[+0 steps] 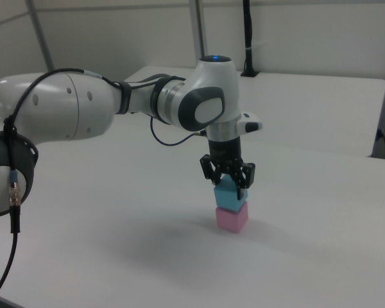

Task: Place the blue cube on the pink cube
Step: 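Lower the light blue cube onto the pink cube's top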

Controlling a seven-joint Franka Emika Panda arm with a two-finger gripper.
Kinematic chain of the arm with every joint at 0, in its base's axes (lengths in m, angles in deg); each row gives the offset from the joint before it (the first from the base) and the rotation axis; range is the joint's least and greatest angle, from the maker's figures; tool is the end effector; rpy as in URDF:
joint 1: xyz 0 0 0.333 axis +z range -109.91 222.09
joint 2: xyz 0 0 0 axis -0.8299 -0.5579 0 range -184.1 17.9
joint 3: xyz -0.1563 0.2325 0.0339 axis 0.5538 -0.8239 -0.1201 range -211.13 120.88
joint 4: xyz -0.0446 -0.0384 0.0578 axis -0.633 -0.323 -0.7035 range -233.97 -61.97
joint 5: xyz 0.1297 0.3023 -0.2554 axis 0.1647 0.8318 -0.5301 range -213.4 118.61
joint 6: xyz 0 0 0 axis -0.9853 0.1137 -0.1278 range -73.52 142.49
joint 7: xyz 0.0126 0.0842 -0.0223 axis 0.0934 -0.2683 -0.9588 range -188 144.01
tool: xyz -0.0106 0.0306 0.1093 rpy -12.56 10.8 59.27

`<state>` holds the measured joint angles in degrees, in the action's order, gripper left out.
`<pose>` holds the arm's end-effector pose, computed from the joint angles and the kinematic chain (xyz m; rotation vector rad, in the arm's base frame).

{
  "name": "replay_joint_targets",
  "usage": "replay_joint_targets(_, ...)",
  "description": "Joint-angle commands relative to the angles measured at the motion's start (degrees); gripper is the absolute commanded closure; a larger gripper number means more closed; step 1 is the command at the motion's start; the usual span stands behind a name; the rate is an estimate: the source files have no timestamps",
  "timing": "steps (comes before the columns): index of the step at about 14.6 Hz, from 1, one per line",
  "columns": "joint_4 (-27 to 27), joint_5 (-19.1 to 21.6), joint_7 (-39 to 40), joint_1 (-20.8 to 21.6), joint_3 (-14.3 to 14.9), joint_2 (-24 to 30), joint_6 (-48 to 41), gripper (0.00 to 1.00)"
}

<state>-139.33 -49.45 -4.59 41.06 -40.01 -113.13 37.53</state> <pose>0.6670 -0.2377 0.3493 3.0734 -0.0363 -0.0702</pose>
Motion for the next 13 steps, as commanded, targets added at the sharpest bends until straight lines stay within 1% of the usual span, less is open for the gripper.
replay_joint_targets(1, -0.6, 1.0, 0.1, -0.3, 0.2, 0.2, 1.5, 0.42)
replay_joint_targets(10, -1.2, 0.7, 0.1, -0.3, 0.4, 0.6, 0.6, 0.42)
replay_joint_targets(12, -1.6, 0.7, -0.2, -0.3, 0.6, 0.7, -0.8, 0.42)
replay_joint_targets(13, -1.6, 0.7, -0.3, -0.3, 0.6, 0.7, -1.0, 0.37)
